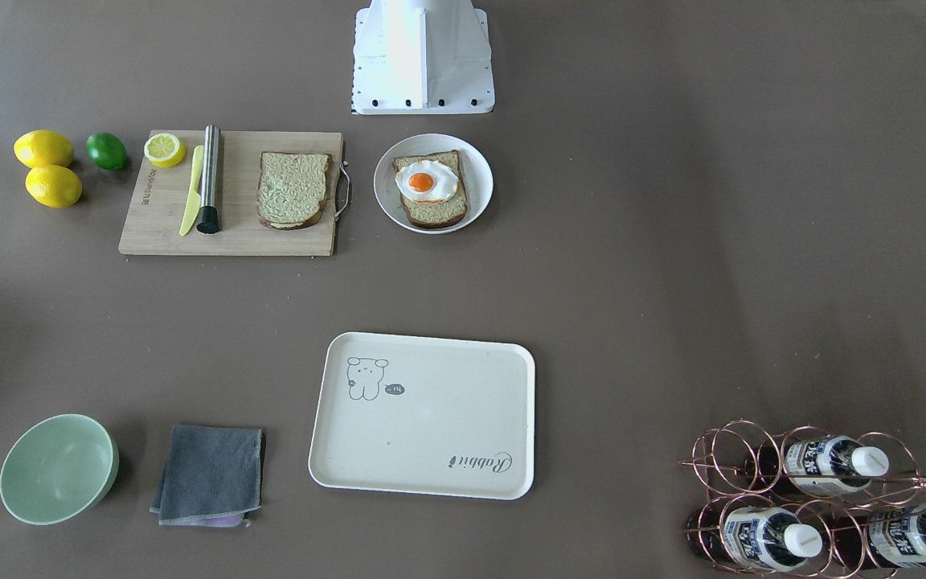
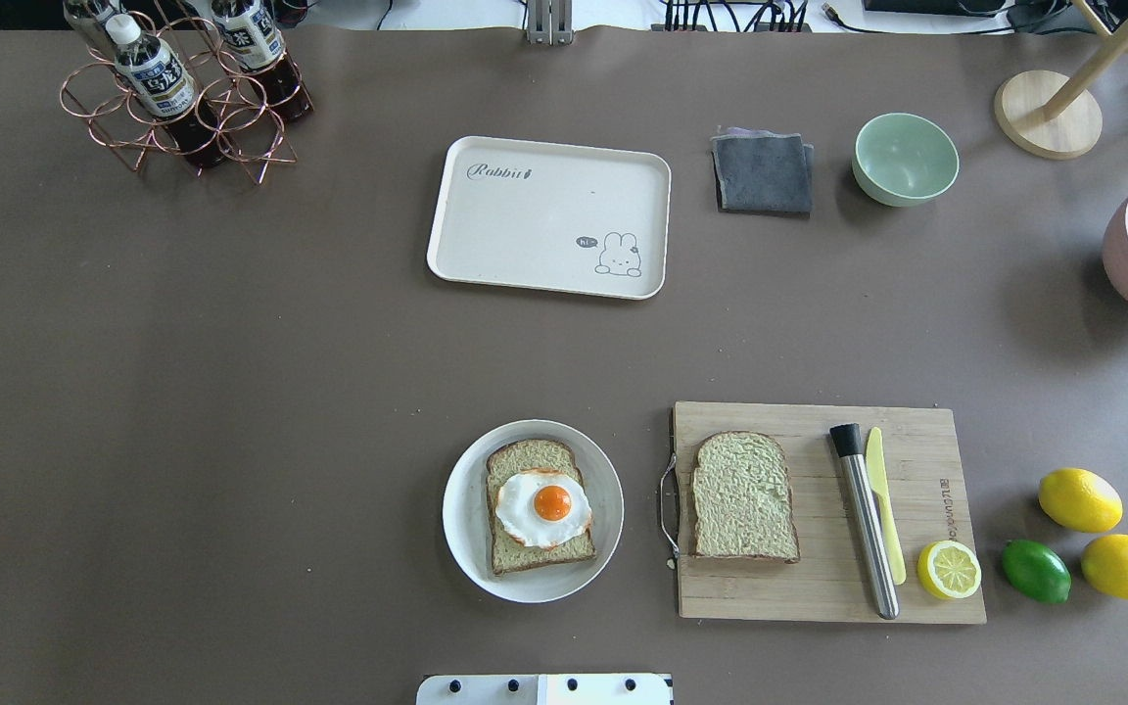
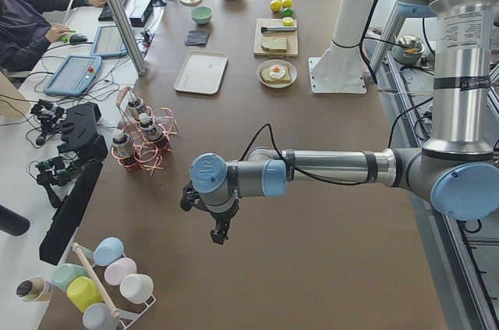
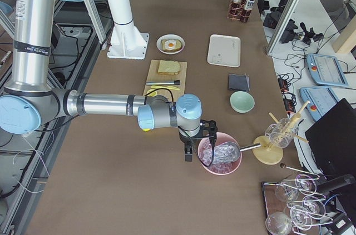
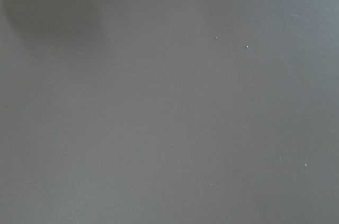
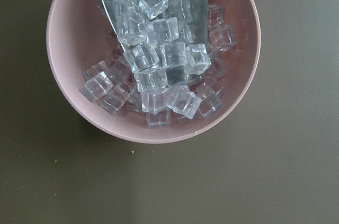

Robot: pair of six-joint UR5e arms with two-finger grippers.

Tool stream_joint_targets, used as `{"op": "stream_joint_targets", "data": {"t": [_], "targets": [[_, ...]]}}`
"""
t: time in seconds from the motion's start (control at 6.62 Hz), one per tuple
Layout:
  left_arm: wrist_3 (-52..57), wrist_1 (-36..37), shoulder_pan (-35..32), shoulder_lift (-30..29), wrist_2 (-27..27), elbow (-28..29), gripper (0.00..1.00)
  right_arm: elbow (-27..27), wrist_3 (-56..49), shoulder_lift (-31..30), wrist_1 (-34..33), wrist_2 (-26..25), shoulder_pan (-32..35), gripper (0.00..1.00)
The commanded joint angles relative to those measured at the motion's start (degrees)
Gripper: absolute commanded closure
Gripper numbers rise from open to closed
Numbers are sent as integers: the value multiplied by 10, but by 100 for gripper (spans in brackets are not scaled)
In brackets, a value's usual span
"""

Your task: Make sandwich and place on tray

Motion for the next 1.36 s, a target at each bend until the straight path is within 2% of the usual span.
{"op": "stream_joint_targets", "data": {"t": [0.0,0.91,1.21], "targets": [[0,0,0,-1,0,1,2,0,0,0,0,0,0,0],[-1,-2,0,-20,-3,-10,2,0,0,0,0,4,0,0],[1,-7,0,-70,-12,-9,2,0,0,-2,0,4,0,0]]}}
